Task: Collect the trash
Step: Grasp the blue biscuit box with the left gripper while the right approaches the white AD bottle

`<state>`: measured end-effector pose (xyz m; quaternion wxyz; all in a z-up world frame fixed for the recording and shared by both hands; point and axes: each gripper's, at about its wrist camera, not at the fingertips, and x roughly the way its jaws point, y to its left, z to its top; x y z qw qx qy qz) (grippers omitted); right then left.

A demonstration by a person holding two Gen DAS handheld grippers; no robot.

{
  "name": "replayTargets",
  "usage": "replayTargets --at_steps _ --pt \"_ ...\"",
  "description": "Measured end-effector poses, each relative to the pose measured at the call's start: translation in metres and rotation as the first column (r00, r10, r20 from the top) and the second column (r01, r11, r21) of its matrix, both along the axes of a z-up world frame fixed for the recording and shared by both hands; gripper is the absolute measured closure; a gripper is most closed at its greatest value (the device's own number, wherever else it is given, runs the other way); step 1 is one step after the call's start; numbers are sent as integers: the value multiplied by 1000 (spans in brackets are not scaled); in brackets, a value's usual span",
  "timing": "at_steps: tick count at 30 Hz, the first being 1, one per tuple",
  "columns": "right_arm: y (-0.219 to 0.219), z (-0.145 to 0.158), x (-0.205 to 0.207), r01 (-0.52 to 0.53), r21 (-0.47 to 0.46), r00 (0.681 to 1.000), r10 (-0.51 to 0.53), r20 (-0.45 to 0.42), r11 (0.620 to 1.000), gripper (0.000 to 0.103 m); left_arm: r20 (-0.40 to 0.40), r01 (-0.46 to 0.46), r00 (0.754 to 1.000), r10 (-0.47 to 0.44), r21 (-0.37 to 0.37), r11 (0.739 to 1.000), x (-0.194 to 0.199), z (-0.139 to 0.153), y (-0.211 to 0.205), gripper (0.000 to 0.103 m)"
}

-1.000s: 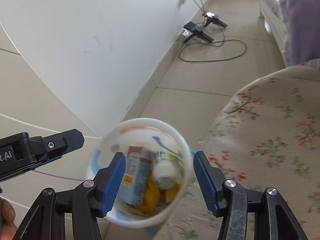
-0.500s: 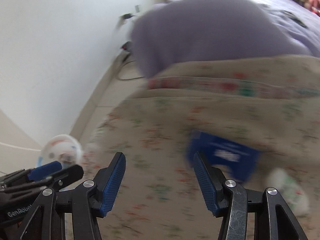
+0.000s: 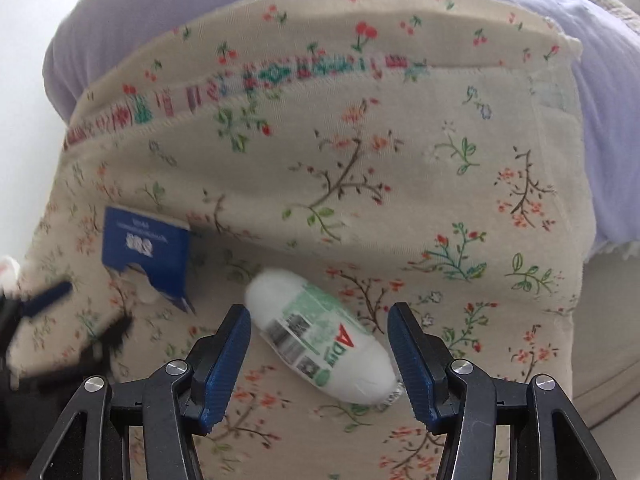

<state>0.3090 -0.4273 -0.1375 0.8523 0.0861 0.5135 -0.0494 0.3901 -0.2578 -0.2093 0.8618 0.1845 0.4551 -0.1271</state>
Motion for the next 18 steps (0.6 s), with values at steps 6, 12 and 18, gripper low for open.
replayTargets --at_steps 6,12,18 --pt "7 -7 3 -102 -32 995 101 -21 994 41 19 68 997 -68 27 997 10 -13 -12 34" --pt "1 -21 8 -124 -3 989 124 -77 992 41 50 107 993 -108 13 994 18 -11 -20 36" --pt "7 -45 11 -167 -56 973 156 -172 984 41 36 120 992 -119 -24 992 27 -3 -27 61"
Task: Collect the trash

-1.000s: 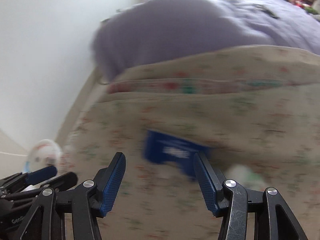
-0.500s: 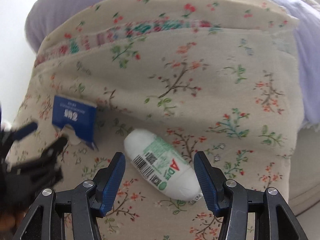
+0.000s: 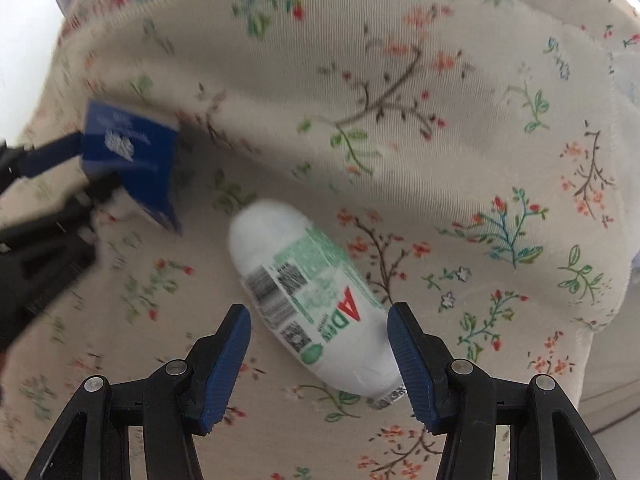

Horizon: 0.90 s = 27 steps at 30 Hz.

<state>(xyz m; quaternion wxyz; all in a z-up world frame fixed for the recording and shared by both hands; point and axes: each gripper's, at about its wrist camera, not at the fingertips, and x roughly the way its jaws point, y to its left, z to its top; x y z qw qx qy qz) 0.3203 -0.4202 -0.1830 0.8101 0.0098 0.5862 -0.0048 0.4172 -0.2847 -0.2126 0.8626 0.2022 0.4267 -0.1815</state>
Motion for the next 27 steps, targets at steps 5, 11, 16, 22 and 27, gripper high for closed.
replayTargets --at_steps 5,11,16,22,27 --pt "5 -12 1 -24 -7 999 24 -37 1000 41 -44 -18 999 15 -64 998 13 3 13 66" --pt "7 -18 5 -15 19 999 15 -43 1000 41 -85 -28 996 16 -142 989 7 25 30 68" --pt "2 -15 6 -22 25 999 22 -38 999 41 -113 -57 993 32 -223 973 -3 43 54 68" --pt "13 -16 13 5 26 999 -3 -51 1000 42 -162 -99 985 62 -234 967 -10 46 72 68" --pt "17 -21 19 23 21 998 -22 -54 1000 46 -204 -127 976 78 -243 962 -29 40 80 68"
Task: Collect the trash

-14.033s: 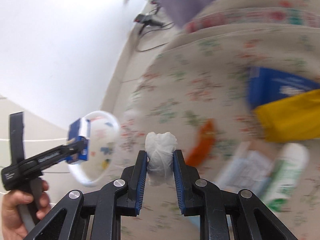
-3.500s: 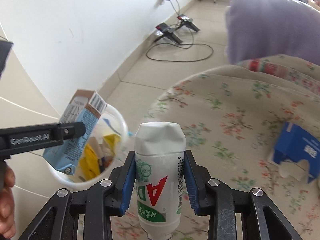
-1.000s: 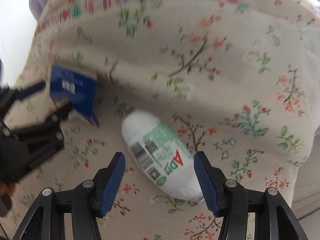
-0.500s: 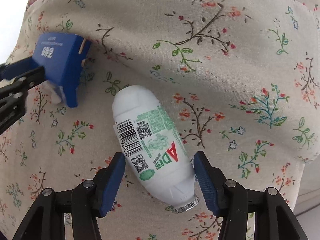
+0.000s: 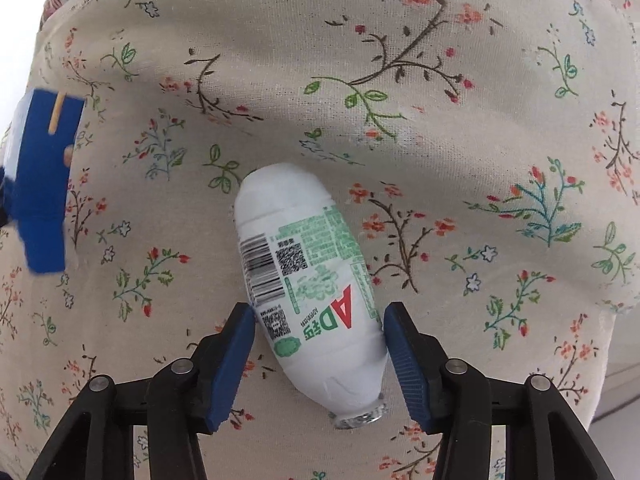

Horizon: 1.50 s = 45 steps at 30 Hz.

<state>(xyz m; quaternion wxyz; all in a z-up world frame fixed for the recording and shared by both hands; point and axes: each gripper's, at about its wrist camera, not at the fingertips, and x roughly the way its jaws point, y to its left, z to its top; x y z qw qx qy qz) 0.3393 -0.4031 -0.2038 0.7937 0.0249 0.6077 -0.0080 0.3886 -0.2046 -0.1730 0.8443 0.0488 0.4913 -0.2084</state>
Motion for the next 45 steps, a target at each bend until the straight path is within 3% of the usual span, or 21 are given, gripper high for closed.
replayTargets --at_steps 1,9,16,27,30,33,40,45 --pt "3 -1 2 -4 -2 1000 4 0 1000 47 0 -7 1000 7 0 1000 -13 -6 8 68" --pt "11 4 8 59 98 998 -60 8 993 51 -16 -49 999 49 -18 999 -7 4 31 68" --pt "21 -1 12 82 112 997 -82 -8 990 52 -42 -87 995 86 -34 996 -1 5 44 68" --pt "29 8 14 202 328 978 -209 -13 923 52 -50 -145 989 142 -68 987 4 16 80 68" --pt "44 15 13 190 390 978 -210 9 901 52 -47 -170 985 166 -76 983 6 21 97 68" --pt "71 22 18 142 406 985 -168 28 903 52 -52 -206 978 202 -88 975 7 24 118 68" --pt "138 36 28 11 430 993 -60 101 903 52 -98 -338 938 331 -69 938 13 18 183 68" --pt "180 28 41 -33 444 995 -12 98 895 52 -174 -463 876 449 -45 885 19 3 247 68"
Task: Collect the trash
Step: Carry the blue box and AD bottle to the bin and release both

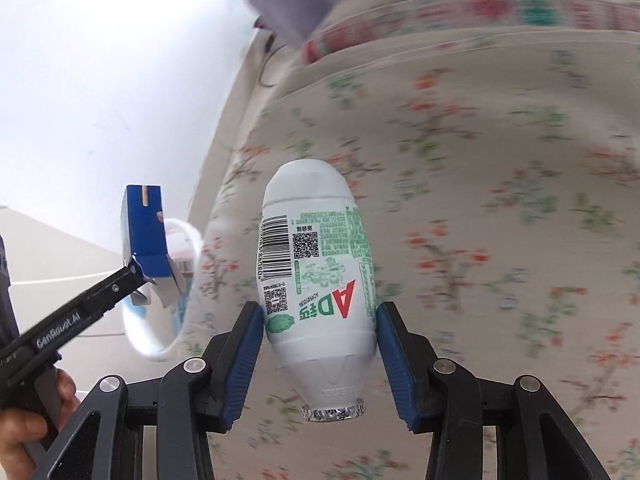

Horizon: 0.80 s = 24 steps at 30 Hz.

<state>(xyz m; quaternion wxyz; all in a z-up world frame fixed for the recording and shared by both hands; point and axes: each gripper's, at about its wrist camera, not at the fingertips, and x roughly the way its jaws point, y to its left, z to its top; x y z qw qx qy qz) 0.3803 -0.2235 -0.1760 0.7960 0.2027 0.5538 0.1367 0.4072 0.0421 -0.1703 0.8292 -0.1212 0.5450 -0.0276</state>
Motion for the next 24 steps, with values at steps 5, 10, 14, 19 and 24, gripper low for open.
replayTargets --at_steps 5,10,14,19,24 --pt "34 -11 7 -65 2 998 65 18 998 52 -79 -141 987 138 -38 989 1 -21 69 68" --pt "71 -23 17 -117 23 993 117 30 993 52 -136 -204 971 199 -24 979 2 -42 101 66" --pt "97 -26 22 -145 36 989 143 47 989 52 -156 -215 966 205 -52 975 3 -46 103 49" --pt "131 -29 25 -175 58 983 172 64 983 52 -109 -220 971 212 -65 973 -2 -27 103 40" --pt "170 -40 38 -210 78 976 204 78 975 52 -50 -246 969 242 -123 961 -14 5 114 40"
